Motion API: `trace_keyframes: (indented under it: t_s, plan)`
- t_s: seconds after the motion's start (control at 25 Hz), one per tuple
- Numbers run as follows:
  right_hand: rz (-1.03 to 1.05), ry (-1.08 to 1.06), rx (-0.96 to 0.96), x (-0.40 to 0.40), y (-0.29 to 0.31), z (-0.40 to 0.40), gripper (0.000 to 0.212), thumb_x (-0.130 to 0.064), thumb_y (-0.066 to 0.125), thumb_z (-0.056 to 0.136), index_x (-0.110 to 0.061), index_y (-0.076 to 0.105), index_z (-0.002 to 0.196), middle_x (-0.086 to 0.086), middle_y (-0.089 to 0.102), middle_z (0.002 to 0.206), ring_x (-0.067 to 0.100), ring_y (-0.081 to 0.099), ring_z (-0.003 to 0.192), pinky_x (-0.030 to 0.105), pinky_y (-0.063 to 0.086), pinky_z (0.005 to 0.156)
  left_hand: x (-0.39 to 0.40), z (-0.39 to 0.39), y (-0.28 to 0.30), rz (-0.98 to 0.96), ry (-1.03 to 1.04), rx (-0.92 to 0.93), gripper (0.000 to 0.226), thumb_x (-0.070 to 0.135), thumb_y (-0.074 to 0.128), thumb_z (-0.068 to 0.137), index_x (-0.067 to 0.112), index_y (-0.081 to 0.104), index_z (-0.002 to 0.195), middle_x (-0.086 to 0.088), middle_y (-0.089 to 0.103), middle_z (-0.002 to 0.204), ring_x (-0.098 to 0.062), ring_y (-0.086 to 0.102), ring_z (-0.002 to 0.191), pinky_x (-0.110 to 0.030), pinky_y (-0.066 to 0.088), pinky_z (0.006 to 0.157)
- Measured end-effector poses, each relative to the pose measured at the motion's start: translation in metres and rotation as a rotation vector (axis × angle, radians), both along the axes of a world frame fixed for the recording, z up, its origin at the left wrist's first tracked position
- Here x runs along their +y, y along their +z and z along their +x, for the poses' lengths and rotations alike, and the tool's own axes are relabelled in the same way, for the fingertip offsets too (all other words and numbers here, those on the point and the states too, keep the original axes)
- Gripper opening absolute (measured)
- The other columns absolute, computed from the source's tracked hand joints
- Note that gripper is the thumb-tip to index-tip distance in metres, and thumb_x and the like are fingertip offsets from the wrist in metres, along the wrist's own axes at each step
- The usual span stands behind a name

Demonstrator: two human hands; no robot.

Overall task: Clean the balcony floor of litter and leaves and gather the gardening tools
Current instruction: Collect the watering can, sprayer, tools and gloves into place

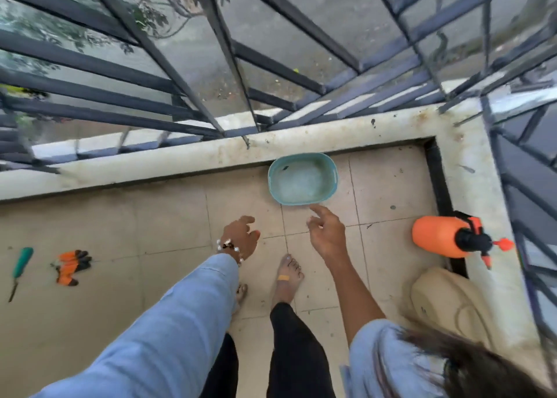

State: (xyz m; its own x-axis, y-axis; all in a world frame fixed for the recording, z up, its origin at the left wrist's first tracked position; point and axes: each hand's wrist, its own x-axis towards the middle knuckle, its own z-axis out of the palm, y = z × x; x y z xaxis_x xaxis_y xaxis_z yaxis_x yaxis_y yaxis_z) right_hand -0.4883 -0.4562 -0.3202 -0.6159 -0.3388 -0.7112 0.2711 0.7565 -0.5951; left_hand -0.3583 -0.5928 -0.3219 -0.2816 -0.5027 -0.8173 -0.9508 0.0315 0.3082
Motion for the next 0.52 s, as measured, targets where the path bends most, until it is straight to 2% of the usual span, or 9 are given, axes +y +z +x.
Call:
trace_keyframes:
  t_s: [0.12,0.28,0.4,0.52]
  plan:
    - [0.007,0.255,0.079,-0.006,0.105,0.025,0.031,-0.007,0.050,0.093,-0.010,0.062,0.121,0.012,0.064,0.118,0.023,0.060,0.109,0.015,0.038,0.086,0.011,0.031,0.102,-0.072,-0.056,0.050,0.041,0.020,0.053,0.096,0.017,0.049,0.136,-0.010,0.060,0.128,-0.026,0.055,0.119,-0.033,0.044,0.100]
    - [0.008,0.513,0.177,-0.024,0.195,0.053,0.032,-0.007,0.049,0.091,-0.006,0.061,0.121,0.012,0.063,0.122,0.026,0.056,0.114,0.019,0.037,0.090,0.019,0.063,0.193,-0.170,0.036,0.118,0.045,0.018,0.050,0.096,0.017,0.043,0.140,-0.012,0.060,0.126,-0.028,0.054,0.119,-0.035,0.043,0.099]
    - [0.005,0.782,0.271,-0.051,0.240,0.085,0.035,-0.013,0.050,0.092,-0.008,0.059,0.125,0.010,0.060,0.128,0.028,0.051,0.121,0.026,0.033,0.098,0.016,0.105,0.239,-0.246,0.051,0.118,0.047,0.019,0.048,0.095,0.018,0.040,0.142,-0.013,0.058,0.128,-0.030,0.052,0.121,-0.038,0.043,0.099]
    - [-0.005,0.952,0.345,-0.078,0.263,0.123,0.039,-0.014,0.049,0.093,-0.008,0.054,0.131,0.011,0.055,0.135,0.028,0.049,0.124,0.030,0.035,0.102,0.007,0.158,0.266,-0.327,0.143,0.101,0.049,0.020,0.048,0.094,0.020,0.039,0.142,-0.013,0.058,0.127,-0.030,0.052,0.120,-0.041,0.043,0.099]
